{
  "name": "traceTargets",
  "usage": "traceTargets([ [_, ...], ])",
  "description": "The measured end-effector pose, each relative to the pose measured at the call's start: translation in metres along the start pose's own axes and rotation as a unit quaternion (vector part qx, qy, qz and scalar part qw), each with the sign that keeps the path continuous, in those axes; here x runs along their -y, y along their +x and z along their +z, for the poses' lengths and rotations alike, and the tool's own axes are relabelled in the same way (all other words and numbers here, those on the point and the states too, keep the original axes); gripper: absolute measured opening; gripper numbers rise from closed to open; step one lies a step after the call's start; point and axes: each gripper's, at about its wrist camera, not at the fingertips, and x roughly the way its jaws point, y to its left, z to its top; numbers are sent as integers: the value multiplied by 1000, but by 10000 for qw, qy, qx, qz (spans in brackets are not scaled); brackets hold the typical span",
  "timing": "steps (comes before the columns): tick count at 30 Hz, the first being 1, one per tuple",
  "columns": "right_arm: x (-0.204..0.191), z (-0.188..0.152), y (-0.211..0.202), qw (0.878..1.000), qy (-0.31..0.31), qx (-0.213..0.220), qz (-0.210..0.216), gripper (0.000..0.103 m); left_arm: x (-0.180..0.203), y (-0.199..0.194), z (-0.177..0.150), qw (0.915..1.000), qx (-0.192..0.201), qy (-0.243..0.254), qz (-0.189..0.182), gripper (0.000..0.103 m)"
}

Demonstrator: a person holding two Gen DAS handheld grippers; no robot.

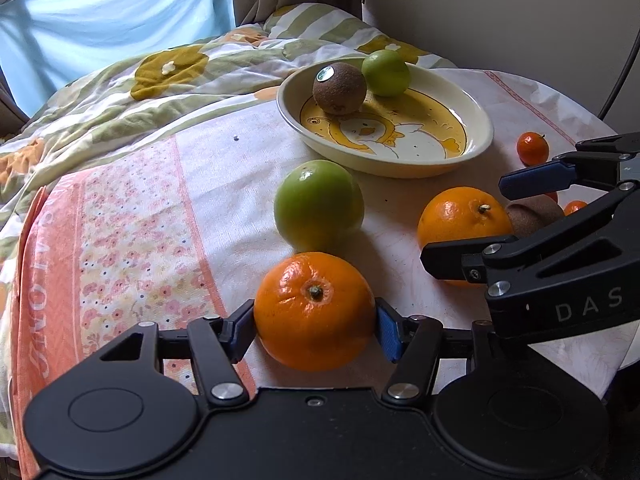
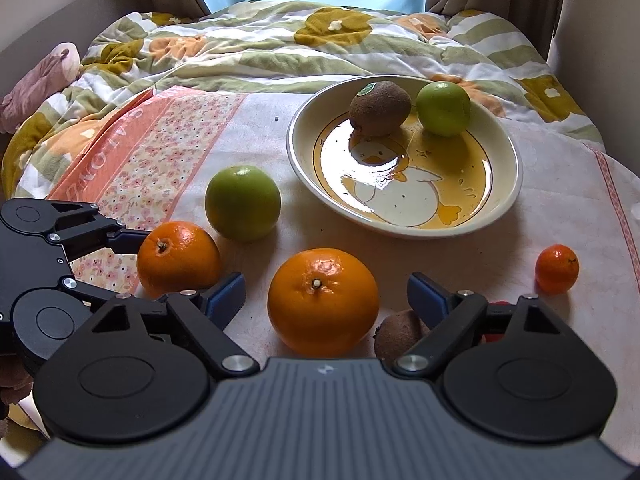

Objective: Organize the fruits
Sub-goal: 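Grasp an orange with the left tool while the right tool grasps another orange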

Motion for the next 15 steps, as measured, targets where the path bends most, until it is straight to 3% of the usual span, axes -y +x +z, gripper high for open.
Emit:
traceTargets([
  [4,0,1,5,9998,-152,-117,64,94,-2,-5,-4,9999,-20,-92,84,65],
  [15,-3,1,15,9982,-512,-290,111,87,-11,-20,-15,9989,-1,-416,214,65],
])
